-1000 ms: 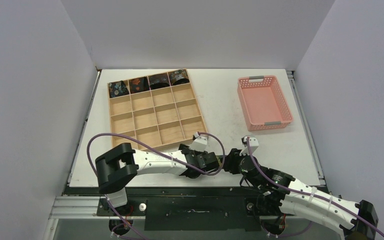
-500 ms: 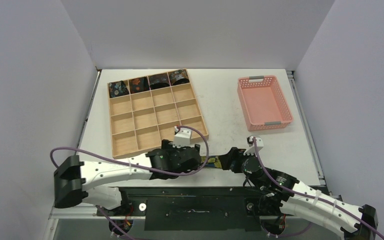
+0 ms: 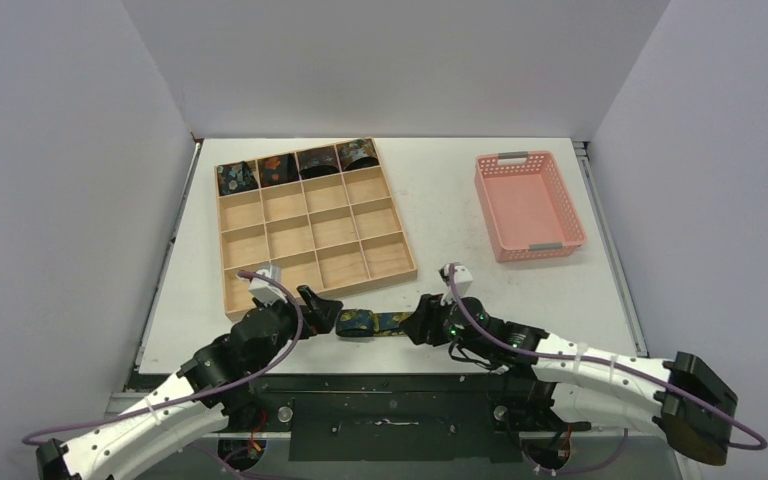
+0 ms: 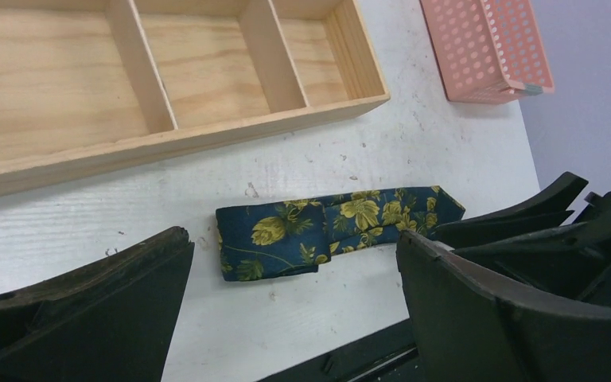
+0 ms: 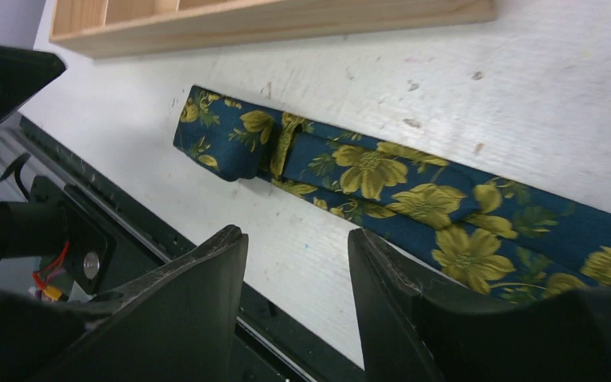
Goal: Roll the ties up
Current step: Pick up the tie at the center of the board.
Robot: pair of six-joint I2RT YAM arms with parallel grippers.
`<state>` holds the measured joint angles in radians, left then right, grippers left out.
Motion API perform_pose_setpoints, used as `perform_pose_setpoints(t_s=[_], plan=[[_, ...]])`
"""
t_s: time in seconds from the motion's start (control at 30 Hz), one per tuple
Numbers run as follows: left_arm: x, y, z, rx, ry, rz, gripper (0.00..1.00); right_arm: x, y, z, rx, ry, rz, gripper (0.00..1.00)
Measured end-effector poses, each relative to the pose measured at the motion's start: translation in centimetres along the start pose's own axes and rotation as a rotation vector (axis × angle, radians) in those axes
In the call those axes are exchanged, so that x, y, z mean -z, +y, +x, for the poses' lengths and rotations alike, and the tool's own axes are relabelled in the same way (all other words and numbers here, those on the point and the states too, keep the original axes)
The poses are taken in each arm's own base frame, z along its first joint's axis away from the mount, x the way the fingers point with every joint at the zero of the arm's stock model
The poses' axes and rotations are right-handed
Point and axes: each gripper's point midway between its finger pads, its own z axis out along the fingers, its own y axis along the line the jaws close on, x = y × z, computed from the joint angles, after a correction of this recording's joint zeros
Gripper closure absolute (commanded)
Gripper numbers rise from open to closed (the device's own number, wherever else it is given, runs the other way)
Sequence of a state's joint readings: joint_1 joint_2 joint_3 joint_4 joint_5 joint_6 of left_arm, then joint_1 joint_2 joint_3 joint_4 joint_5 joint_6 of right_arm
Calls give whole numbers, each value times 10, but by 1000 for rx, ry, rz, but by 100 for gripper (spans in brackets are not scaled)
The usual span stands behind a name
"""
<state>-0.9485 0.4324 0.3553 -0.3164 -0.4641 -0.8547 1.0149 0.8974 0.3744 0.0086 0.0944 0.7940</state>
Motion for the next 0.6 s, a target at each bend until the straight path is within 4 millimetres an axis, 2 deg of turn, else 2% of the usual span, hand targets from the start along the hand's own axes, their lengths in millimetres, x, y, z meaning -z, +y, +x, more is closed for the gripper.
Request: perform_pose_setpoints(t_s=[0.13,0.33,0.43,0.6], plan=[[-15,17,16,75,48,20,0,-22,25,14,13,69,-54,50],[-37,24,34,206,152,68,11,-53,66,0,15,69,-111,53],[-39,20,41,235,191,111,12,-64,73,-3,15,66,-114,55],[-34,11,41,249,197,177,11,-81,70,5,23,94,-88,58]])
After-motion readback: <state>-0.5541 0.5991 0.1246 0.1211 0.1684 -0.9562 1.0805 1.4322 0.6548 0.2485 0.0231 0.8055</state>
